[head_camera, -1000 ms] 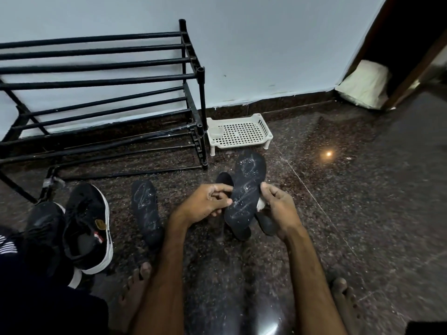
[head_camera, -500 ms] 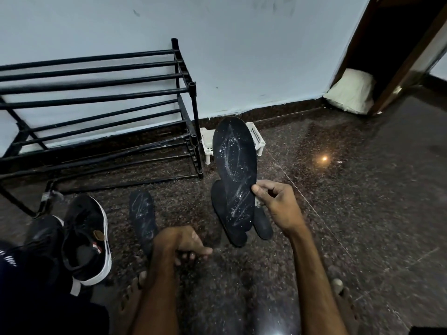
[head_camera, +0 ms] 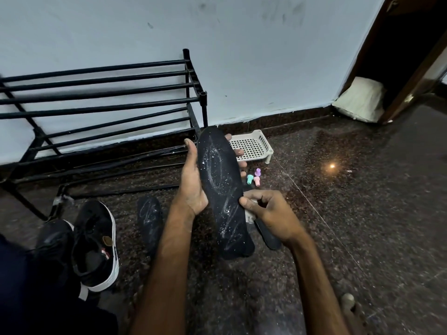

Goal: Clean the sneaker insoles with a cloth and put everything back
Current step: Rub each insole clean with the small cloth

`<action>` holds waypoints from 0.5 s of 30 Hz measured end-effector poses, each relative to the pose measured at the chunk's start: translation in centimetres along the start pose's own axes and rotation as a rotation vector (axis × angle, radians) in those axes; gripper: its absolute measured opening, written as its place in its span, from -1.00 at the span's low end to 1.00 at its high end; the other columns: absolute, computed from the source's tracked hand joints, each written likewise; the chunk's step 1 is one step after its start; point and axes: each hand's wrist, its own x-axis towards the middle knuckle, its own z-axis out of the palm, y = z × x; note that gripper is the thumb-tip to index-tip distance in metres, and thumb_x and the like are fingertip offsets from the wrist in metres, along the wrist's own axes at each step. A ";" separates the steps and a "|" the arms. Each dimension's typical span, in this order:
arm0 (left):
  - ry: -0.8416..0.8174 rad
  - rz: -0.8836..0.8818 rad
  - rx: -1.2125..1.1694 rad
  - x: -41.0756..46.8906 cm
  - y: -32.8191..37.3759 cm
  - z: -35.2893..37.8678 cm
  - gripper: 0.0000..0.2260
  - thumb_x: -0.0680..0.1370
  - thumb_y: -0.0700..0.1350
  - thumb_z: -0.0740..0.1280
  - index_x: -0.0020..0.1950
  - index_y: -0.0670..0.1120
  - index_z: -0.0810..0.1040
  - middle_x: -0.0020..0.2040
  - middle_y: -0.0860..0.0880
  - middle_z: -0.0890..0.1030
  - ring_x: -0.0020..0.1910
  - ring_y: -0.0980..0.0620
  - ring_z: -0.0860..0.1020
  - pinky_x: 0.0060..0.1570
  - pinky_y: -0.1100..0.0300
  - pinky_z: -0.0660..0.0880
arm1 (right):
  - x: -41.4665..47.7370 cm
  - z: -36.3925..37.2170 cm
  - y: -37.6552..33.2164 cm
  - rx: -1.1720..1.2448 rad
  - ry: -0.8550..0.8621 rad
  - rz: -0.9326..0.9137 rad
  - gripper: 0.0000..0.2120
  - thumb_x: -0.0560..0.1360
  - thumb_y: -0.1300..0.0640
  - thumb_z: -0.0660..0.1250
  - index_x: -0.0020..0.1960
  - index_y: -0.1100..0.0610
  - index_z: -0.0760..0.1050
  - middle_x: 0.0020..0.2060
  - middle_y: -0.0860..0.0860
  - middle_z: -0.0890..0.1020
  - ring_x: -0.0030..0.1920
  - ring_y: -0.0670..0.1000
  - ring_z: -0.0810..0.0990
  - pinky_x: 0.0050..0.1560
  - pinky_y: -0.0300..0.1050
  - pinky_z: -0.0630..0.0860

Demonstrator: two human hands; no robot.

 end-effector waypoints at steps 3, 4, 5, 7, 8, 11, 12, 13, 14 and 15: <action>-0.009 0.012 -0.080 0.2 0.0 -0.1 -0.19 0.58 0.40 -0.12 0.52 -0.20 0.31 0.15 -0.22 0.58 0.01 -0.15 0.61 0.11 -0.13 0.57 | -0.7 -1.0 -1.3 -0.044 0.022 0.048 -0.73 0.60 0.27 0.27 0.27 0.10 0.54 0.10 0.05 0.66 0.07 -0.02 0.64 0.04 -0.15 0.59; -0.006 0.014 -0.089 0.3 0.1 -0.1 -0.19 0.58 0.40 -0.12 0.52 -0.21 0.32 0.16 -0.23 0.58 0.04 -0.16 0.61 0.14 -0.14 0.56 | -0.9 -1.7 -2.0 -0.083 0.093 0.057 -0.63 0.59 0.30 0.27 0.35 0.02 0.47 0.11 0.04 0.63 0.06 -0.03 0.63 0.00 -0.16 0.60; -0.004 0.011 -0.096 0.3 0.0 0.0 -0.19 0.57 0.40 -0.11 0.51 -0.21 0.34 0.18 -0.24 0.58 0.09 -0.18 0.60 0.20 -0.17 0.53 | -1.1 -2.4 -2.9 -0.148 0.195 0.057 -0.55 0.57 0.31 0.28 0.39 -0.03 0.39 0.10 0.04 0.61 0.02 -0.03 0.63 -0.04 -0.17 0.62; 0.005 -0.006 -0.095 0.2 -0.1 0.2 -0.19 0.57 0.40 -0.13 0.48 -0.20 0.38 0.22 -0.28 0.57 0.19 -0.23 0.57 0.30 -0.22 0.44 | -1.1 -3.6 -5.1 -0.296 0.406 0.007 -0.53 0.55 0.32 0.31 0.39 0.01 0.35 0.06 0.04 0.63 -0.03 -0.09 0.64 -0.10 -0.20 0.64; 0.016 -0.020 -0.088 0.3 -0.3 0.4 -0.19 0.58 0.40 -0.14 0.47 -0.20 0.39 0.24 -0.29 0.57 0.22 -0.25 0.56 0.32 -0.23 0.41 | -0.9 -3.9 -6.2 -0.360 0.480 -0.055 -0.58 0.54 0.31 0.33 0.34 0.05 0.38 0.05 0.01 0.64 -0.04 -0.15 0.63 -0.08 -0.25 0.63; 0.047 -0.044 -0.058 0.3 -0.7 1.1 -0.21 0.58 0.39 -0.11 0.43 -0.20 0.44 0.28 -0.31 0.55 0.26 -0.24 0.54 0.30 -0.22 0.46 | 0.1 -3.0 -9.5 -0.524 0.542 -0.238 -0.73 0.52 0.28 0.39 0.19 0.10 0.52 0.03 -0.09 0.65 -0.05 -0.31 0.58 -0.10 -0.53 0.49; 0.055 -0.048 -0.047 0.3 -0.7 1.2 -0.22 0.58 0.39 -0.10 0.39 -0.20 0.49 0.27 -0.29 0.57 0.23 -0.21 0.56 0.26 -0.19 0.50 | 0.6 -2.3 -10.2 -0.552 0.546 -0.292 -0.76 0.51 0.28 0.40 0.16 0.10 0.55 0.01 -0.11 0.66 -0.07 -0.33 0.58 -0.10 -0.55 0.48; 0.064 -0.054 -0.044 0.2 -0.8 1.4 -0.24 0.59 0.38 -0.08 0.31 -0.18 0.58 0.21 -0.26 0.61 0.16 -0.16 0.61 0.16 -0.13 0.57 | 1.1 -1.7 -10.8 -0.582 0.553 -0.352 -0.78 0.51 0.27 0.41 0.14 0.11 0.57 0.00 -0.10 0.67 -0.10 -0.30 0.59 -0.07 -0.52 0.50; 0.070 -0.059 -0.052 0.1 -0.8 1.6 -0.26 0.59 0.37 -0.07 0.21 -0.16 0.65 0.12 -0.22 0.66 0.07 -0.12 0.65 0.04 -0.04 0.62 | 1.6 -1.0 -11.0 -0.625 0.558 -0.413 -0.79 0.52 0.25 0.41 0.14 0.11 0.58 0.00 -0.08 0.68 -0.11 -0.25 0.61 -0.03 -0.45 0.53; 0.074 -0.055 -0.059 0.0 -0.8 1.7 -0.27 0.59 0.37 -0.07 0.13 -0.14 0.69 0.06 -0.19 0.68 0.02 -0.10 0.67 -0.04 0.02 0.63 | 2.1 -0.3 -11.1 -0.684 0.558 -0.459 -0.77 0.53 0.22 0.41 0.17 0.11 0.57 0.01 -0.04 0.68 -0.08 -0.20 0.61 0.01 -0.37 0.56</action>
